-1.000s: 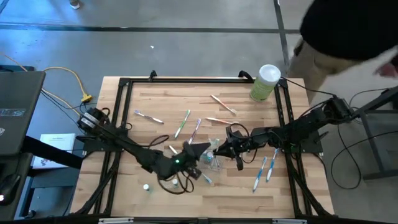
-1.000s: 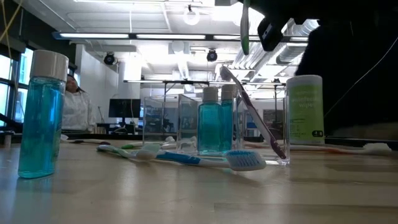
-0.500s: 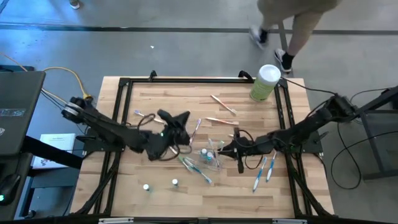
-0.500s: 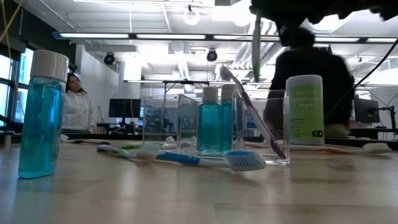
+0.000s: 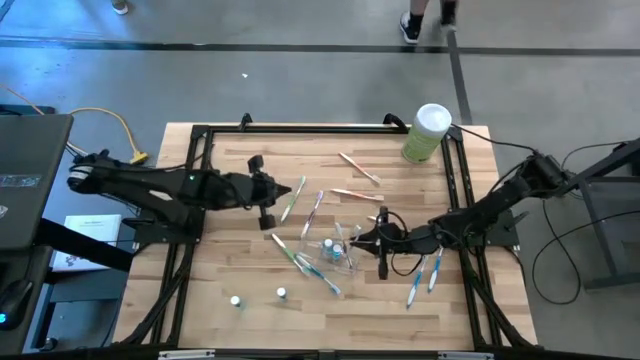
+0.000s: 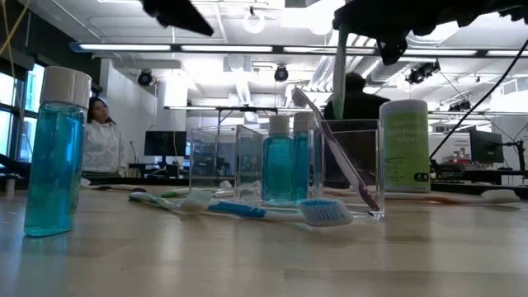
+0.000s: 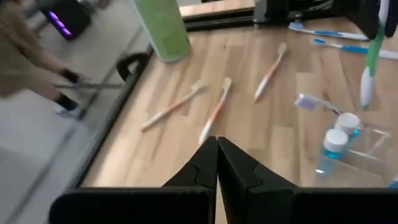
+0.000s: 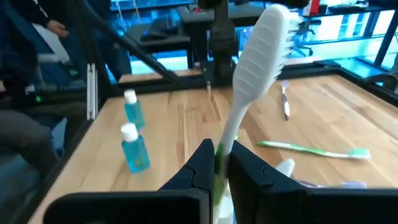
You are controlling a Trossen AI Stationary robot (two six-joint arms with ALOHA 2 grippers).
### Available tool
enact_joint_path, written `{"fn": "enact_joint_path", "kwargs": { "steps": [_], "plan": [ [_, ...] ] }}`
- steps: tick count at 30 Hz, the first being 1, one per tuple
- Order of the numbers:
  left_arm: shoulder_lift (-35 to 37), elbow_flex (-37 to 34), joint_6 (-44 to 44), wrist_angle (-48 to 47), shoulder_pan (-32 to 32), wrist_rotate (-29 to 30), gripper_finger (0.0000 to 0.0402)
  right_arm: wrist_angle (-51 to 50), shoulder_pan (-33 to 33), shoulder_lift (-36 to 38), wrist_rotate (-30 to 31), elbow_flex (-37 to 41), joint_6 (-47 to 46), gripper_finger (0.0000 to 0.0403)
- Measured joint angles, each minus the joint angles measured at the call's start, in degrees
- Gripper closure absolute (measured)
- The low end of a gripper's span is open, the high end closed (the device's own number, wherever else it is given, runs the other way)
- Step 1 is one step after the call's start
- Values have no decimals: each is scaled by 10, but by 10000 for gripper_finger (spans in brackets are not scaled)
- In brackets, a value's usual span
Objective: Pick & Place toothbrushing station
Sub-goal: Put the green toothbrush into the transparent organizer, then put the orange toothbrush into the transparent organizer
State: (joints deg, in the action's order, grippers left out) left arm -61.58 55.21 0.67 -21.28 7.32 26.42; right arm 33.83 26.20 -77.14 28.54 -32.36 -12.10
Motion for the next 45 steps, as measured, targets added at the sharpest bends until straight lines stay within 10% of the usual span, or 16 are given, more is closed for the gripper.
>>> {"fn": "enact_joint_path", "kwargs": {
  "steps": [15,27,45],
  "plan": [
    [92,-198,-93,121,-12,-96,399,62,0,-109,25,0,-30,383],
    [93,-248,-144,178,25,-95,399,56,0,-114,29,0,-47,207],
    [93,-247,-144,208,88,25,324,-122,20,56,31,0,-24,143]
  ]
}}
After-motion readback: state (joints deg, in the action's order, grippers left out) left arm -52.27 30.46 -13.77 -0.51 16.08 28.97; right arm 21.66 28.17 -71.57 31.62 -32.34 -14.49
